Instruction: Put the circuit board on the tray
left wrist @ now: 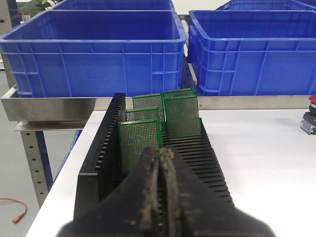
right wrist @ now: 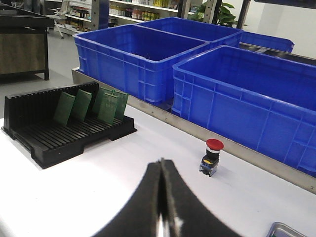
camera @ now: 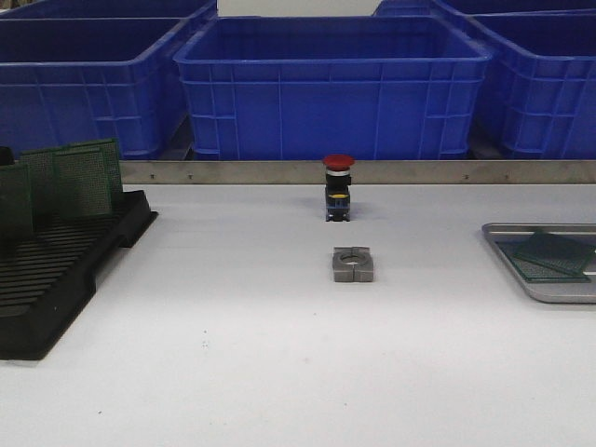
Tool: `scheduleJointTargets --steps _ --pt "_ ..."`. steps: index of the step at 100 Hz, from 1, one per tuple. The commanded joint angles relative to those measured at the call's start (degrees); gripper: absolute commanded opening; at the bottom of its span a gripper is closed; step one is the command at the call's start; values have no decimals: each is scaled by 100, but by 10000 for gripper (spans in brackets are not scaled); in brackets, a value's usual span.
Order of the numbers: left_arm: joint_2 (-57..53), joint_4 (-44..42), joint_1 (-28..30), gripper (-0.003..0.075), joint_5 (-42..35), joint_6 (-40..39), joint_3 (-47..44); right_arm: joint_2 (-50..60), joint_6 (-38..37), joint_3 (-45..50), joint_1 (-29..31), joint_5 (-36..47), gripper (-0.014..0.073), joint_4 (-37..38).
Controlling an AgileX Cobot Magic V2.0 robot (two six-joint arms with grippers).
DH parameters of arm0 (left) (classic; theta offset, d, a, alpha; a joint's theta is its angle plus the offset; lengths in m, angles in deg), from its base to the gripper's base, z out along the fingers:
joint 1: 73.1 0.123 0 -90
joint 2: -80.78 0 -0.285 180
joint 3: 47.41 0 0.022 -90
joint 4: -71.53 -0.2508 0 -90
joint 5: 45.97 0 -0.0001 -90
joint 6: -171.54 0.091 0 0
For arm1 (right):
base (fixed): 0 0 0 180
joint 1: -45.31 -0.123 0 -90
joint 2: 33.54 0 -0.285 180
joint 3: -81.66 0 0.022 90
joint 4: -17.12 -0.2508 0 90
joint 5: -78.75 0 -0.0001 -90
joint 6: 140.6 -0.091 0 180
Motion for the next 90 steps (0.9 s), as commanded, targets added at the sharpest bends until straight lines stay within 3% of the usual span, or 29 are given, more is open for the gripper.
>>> scheduleJointTargets --steps 1,10,37,44,48,58,63,65,67,78,90 --pt "-180 1 5 -20 -496 -46 -273 -38 51 -162 8 62 -62 -176" --pt "-180 1 5 -20 -496 -46 -273 -38 51 -162 8 141 -62 -176" --pt "-180 1 5 -20 -496 -46 -273 -38 51 -150 16 1431 -62 -152" --pt "-180 1 5 -20 -496 -46 -273 -38 -13 -137 21 1835 -62 20" --pt "-180 1 5 -20 -496 -46 -273 -38 -298 -112 46 2069 -62 480" --pt "-180 1 5 -20 -496 -46 -273 -38 -1956 -20 222 2492 -62 2338" --pt "-180 1 5 -20 -496 -46 -273 -34 -3295 87 354 2641 -62 3644" --pt "-180 1 5 -20 -496 -46 -273 -34 -3660 101 374 2667 -62 3804" --pt "-180 1 5 -20 -496 -46 -273 -34 -4209 172 475 2692 -62 4621" --pt "-180 1 5 -20 -496 -46 -273 11 -6824 439 784 2701 -62 6826" --pt "-180 1 5 -20 -496 -46 -273 409 -8174 958 1092 3112 -62 8064"
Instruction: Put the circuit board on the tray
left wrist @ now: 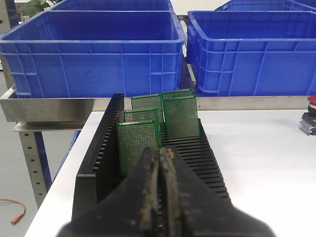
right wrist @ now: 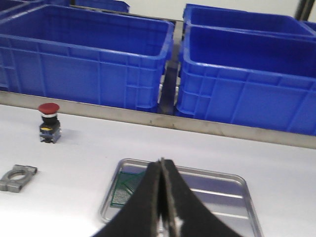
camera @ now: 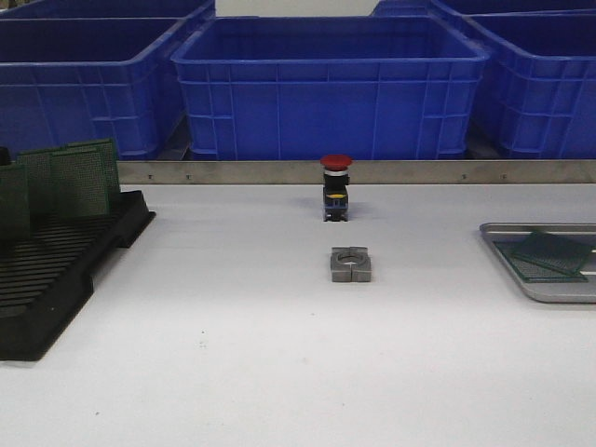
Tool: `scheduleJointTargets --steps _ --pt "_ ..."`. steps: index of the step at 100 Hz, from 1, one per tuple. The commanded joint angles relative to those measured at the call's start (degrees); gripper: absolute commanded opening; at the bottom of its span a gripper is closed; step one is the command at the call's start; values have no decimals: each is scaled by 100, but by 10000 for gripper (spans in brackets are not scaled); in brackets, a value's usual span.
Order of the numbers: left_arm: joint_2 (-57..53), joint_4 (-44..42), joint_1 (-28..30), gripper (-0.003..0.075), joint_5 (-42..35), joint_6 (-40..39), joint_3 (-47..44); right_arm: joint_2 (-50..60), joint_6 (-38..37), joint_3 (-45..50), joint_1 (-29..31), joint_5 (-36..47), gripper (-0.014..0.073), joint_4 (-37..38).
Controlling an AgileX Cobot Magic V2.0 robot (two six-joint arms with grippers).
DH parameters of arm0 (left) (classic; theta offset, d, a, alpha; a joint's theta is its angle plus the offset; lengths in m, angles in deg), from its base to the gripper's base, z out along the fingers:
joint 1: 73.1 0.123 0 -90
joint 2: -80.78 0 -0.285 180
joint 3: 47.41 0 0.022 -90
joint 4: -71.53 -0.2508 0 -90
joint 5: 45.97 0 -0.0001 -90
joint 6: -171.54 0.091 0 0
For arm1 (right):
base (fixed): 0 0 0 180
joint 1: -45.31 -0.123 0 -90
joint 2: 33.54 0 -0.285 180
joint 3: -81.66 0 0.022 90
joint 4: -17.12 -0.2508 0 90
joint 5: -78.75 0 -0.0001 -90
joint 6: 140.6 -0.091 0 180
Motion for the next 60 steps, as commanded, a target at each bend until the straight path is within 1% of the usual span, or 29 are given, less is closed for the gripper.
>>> scheduleJointTargets --steps 1,8,12,17,60 --pt "-180 1 5 -20 -485 -46 -273 250 -1129 220 222 847 -62 1085" --pt "-180 1 5 -20 -485 -46 -273 616 -1233 584 352 1150 -62 1071" --pt "-180 1 5 -20 -485 -46 -273 853 -1277 539 379 660 -62 1071" --pt "-180 1 5 -20 -485 -46 -273 1108 -1287 545 403 593 -62 1056" --pt "-180 1 5 -20 -485 -46 -273 1071 -1287 546 398 434 -62 1050"
